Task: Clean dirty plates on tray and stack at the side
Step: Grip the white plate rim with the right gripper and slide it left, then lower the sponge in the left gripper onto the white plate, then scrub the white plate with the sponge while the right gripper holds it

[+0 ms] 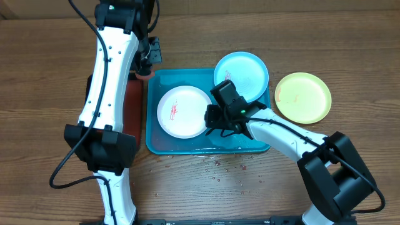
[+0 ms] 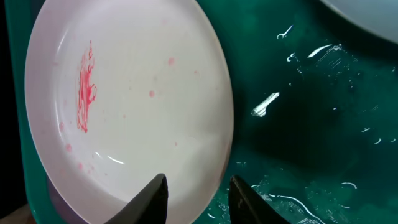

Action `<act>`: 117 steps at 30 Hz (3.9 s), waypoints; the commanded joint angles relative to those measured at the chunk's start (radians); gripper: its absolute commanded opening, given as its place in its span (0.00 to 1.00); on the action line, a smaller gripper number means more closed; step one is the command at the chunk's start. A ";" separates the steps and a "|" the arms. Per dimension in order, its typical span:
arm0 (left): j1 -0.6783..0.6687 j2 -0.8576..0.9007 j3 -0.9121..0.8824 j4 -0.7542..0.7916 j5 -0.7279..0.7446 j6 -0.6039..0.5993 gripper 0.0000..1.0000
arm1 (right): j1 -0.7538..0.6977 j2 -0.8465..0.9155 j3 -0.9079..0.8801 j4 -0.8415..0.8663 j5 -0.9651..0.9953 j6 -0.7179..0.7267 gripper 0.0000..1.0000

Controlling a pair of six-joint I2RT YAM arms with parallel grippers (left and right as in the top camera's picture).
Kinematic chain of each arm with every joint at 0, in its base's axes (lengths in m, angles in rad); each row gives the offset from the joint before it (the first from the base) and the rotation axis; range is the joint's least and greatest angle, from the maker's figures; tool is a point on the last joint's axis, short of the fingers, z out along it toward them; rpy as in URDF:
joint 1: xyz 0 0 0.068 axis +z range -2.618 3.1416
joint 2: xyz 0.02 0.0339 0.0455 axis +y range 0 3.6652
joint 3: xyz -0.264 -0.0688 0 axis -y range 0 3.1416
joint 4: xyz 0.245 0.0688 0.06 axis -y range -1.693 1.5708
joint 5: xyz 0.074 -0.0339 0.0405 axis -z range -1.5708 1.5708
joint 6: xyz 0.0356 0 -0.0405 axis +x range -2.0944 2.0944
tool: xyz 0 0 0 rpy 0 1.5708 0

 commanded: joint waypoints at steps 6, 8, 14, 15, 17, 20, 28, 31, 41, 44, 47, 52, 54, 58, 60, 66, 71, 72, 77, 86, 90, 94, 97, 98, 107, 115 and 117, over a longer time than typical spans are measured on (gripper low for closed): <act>-0.005 -0.013 -0.135 0.042 0.067 0.045 0.04 | -0.043 -0.011 0.030 -0.007 -0.011 -0.033 0.34; -0.010 -0.013 -0.155 0.074 0.111 0.073 0.05 | -0.048 -0.011 0.030 -0.011 -0.011 -0.033 0.34; -0.048 -0.016 -0.164 0.096 0.137 0.095 0.05 | -0.056 -0.011 0.030 -0.016 -0.012 -0.034 0.34; -0.055 -0.016 -0.164 0.092 0.137 0.098 0.05 | -0.056 -0.011 0.030 -0.015 -0.012 -0.034 0.34; -0.068 -0.016 -0.164 0.077 0.132 0.098 0.04 | -0.056 -0.011 0.030 -0.015 -0.011 -0.034 0.34; -0.085 -0.020 -0.164 0.065 0.132 0.097 0.04 | -0.056 -0.011 0.030 -0.016 -0.012 -0.052 0.34; -0.139 -0.102 -0.164 0.089 0.063 0.044 0.05 | -0.056 -0.011 0.030 0.000 0.004 -0.072 0.34; -0.159 -0.146 -0.171 0.070 0.024 0.014 0.04 | -0.056 -0.011 0.029 0.008 0.004 -0.078 0.34; -0.165 -0.340 -0.487 0.224 0.044 0.097 0.05 | -0.056 -0.010 0.029 0.058 0.004 -0.086 0.33; -0.164 -0.356 -0.577 0.293 0.108 0.278 0.04 | -0.055 -0.004 0.029 0.070 0.004 -0.086 0.29; -0.164 -0.343 -0.635 0.367 0.105 0.357 0.04 | -0.055 0.012 0.029 0.085 0.004 -0.085 0.28; -0.164 -0.313 -0.704 0.500 0.106 0.297 0.04 | -0.055 0.042 0.029 0.095 0.003 -0.072 0.28; -0.164 -0.301 -0.726 0.534 0.104 0.272 0.04 | -0.055 0.046 0.029 0.092 0.004 -0.057 0.28; -0.162 -0.295 -0.776 0.589 0.103 0.261 0.04 | -0.052 0.049 0.029 0.086 0.005 -0.043 0.27; -0.159 -0.295 -0.797 0.607 0.103 0.253 0.04 | -0.047 0.055 0.029 0.087 0.019 -0.016 0.28; -0.158 -0.296 -0.870 0.683 0.103 0.220 0.04 | -0.039 0.117 0.029 0.122 0.008 0.078 0.27; -0.158 -0.295 -0.911 0.729 0.101 0.213 0.04 | -0.039 0.126 0.029 0.128 -0.026 0.085 0.16; -0.158 -0.295 -0.919 0.738 0.100 0.213 0.05 | -0.038 0.126 0.029 0.128 -0.027 0.086 0.13; -0.158 -0.296 -0.970 0.791 0.075 0.212 0.04 | -0.039 0.126 0.029 0.113 -0.046 0.111 0.04; -0.158 -0.295 -1.114 0.945 0.023 0.213 0.04 | -0.039 0.126 0.029 0.106 -0.061 0.111 0.04; -0.158 -0.295 -1.155 0.967 -0.013 0.212 0.04 | -0.039 0.126 0.029 0.106 -0.069 0.111 0.04; -0.158 -0.295 -1.167 0.960 -0.083 0.212 0.04 | -0.039 0.126 0.029 0.106 -0.069 0.110 0.04; -0.158 -0.295 -1.167 0.938 -0.132 0.203 0.04 | -0.039 0.126 0.029 0.106 -0.071 0.110 0.04; -0.158 -0.295 -1.167 0.930 -0.130 0.202 0.04 | -0.039 0.126 0.029 0.106 -0.071 0.110 0.04; -0.160 -0.295 -1.167 0.901 0.155 0.319 0.04 | -0.039 0.126 0.029 0.112 -0.083 0.110 0.04; -0.159 -0.294 -1.171 1.128 -0.019 0.282 0.04 | -0.039 0.126 0.029 0.113 -0.087 0.106 0.04; -0.159 -0.286 -1.172 1.172 -0.072 0.260 0.04 | -0.039 0.126 0.029 0.113 -0.087 0.106 0.04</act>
